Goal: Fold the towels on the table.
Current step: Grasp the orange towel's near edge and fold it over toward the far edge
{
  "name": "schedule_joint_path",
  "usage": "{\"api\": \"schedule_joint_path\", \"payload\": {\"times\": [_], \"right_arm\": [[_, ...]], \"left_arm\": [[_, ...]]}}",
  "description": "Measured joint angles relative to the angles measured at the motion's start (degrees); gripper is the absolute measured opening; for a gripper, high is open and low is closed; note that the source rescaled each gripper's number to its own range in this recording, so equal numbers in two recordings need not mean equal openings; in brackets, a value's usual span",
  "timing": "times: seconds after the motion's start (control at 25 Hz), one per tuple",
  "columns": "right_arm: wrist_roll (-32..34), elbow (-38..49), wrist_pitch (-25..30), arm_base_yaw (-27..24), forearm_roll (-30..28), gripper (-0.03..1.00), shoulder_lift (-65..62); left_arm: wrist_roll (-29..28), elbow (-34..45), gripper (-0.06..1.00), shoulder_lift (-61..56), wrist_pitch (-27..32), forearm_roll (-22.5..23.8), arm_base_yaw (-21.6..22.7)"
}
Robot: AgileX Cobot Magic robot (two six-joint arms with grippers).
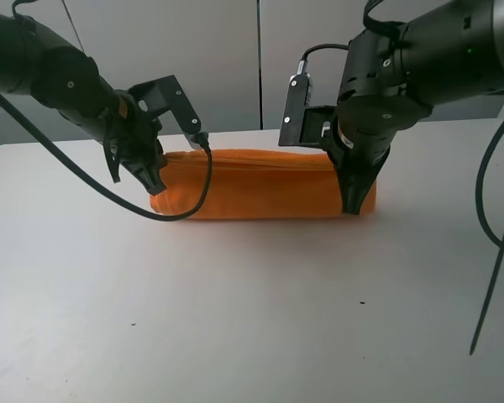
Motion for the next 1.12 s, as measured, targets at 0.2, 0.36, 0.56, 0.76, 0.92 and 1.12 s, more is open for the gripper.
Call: {"api": "schedule_joint_path", "payload": {"times": [0.2,0.36,0.56,0.76,0.92,1.12], "right_arm": [[0.0,0.0,-4.2,-3.4,-1.2,0.0,0.0],[0.0,0.0,-8.8,-7.9,-1.3,0.0,0.0],[-0.8,0.0,-14.5,-13.3,-2.0,0.0,0.0],[-0.9,0.0,-18.9,-16.3,-5.6,0.0,1.8],[-0.7,0.0,-20.5,-17.3,-8.9,0.0,4.4],[2.2,0.0,-21.0,-17.3,-15.0,0.0,7.1]], "left_arm": [[-1.3,-3.6,0.0,3.7,-0.7,1.3,0.0],[-1.3,-6.9,0.0,6.3,-1.7,1.4,0.0],[-1.3,-10.0,0.0,8.8,-4.1,1.5,-0.2],[-1.4,-12.4,0.0,11.5,-5.3,2.0,-0.3],[-2.3,-12.8,0.0,12.8,-6.9,2.8,-0.4],[-2.8,-12.8,0.0,14.3,-8.1,3.6,-0.4]]}}
